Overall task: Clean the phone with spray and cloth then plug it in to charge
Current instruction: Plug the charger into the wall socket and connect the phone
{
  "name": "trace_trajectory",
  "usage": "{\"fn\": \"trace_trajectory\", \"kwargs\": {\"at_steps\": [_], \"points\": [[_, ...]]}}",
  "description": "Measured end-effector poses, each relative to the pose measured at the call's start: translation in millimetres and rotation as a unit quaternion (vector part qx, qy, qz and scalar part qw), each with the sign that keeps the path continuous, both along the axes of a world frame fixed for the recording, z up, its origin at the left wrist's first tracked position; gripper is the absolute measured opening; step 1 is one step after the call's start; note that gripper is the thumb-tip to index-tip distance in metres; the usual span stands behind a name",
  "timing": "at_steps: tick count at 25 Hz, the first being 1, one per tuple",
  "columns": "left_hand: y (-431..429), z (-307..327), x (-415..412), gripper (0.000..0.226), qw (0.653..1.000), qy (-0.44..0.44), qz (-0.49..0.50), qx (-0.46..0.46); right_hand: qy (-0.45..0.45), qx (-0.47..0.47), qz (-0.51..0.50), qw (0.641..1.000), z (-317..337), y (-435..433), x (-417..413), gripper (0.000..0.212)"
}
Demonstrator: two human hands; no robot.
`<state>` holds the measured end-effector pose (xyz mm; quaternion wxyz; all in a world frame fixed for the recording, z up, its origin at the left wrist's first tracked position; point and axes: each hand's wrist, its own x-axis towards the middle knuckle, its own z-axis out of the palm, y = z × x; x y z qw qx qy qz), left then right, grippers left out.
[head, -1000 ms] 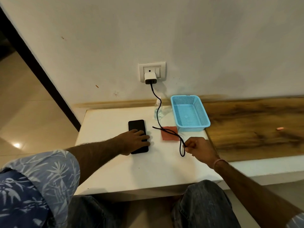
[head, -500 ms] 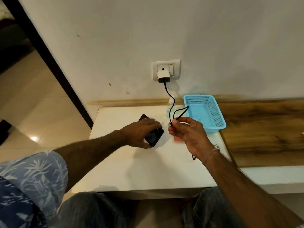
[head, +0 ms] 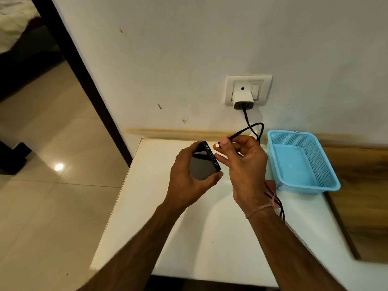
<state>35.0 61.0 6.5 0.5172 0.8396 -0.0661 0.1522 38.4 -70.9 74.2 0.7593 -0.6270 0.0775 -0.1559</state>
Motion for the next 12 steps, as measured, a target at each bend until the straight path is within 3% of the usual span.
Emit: {"fn": "trace_trajectory", "kwargs": {"at_steps": [12], "points": [[-1.0, -15.7, 16.3, 0.091, 0.999, -0.009, 0.021, -0.035, -0.057, -0.171, -0.002, 0.984, -14.4, 3.9, 15.0, 0.015]]}}
